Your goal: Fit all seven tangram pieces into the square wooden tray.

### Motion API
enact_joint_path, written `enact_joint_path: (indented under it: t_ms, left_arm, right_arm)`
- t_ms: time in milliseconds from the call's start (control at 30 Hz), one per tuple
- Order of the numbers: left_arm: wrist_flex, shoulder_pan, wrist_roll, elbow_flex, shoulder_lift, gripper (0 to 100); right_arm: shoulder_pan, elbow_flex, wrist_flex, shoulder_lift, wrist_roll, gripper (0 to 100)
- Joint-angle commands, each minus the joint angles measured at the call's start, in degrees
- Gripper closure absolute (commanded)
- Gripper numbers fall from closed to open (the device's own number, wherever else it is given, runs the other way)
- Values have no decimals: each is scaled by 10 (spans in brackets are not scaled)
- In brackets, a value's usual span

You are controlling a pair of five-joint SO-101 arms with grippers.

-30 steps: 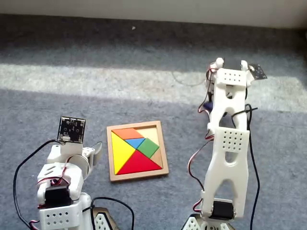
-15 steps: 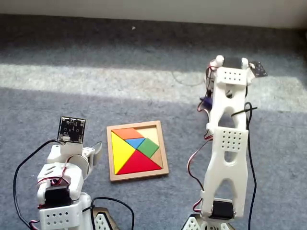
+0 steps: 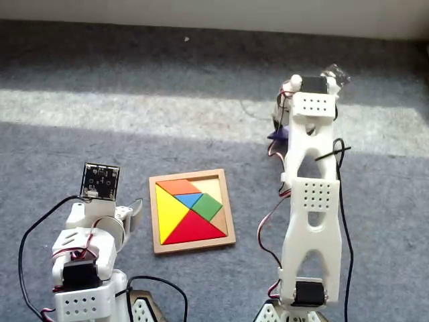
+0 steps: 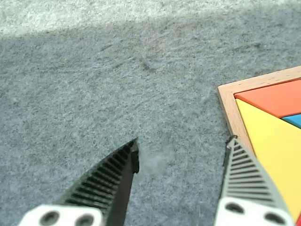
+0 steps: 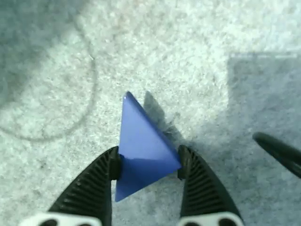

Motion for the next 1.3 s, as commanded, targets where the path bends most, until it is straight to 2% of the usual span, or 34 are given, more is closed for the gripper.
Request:
enact_joint_path:
  t_ms: [0, 267, 467, 767, 967, 1100, 1267]
  left_arm:
    - [-3, 8, -4, -3, -7, 705]
    - [-3, 8, -4, -3, -7, 705]
    - [-3, 8, -4, -3, -7, 705]
    - [-3, 8, -4, -3, -7, 705]
    - [-3, 8, -4, -3, -7, 705]
    - [-3, 8, -4, -3, -7, 705]
    - [-3, 8, -4, -3, -7, 705]
  right_arm:
    - [-19, 6, 13, -119, 38, 990]
    - [-82, 269, 11, -294, 98, 990]
    - [-145, 392, 8, -377, 162, 990]
    - [-234, 434, 9, -382, 261, 990]
    - [-292, 466, 8, -379, 370, 990]
    - [-306, 477, -1, -378, 439, 990]
    - [-306, 534, -74, -378, 515, 990]
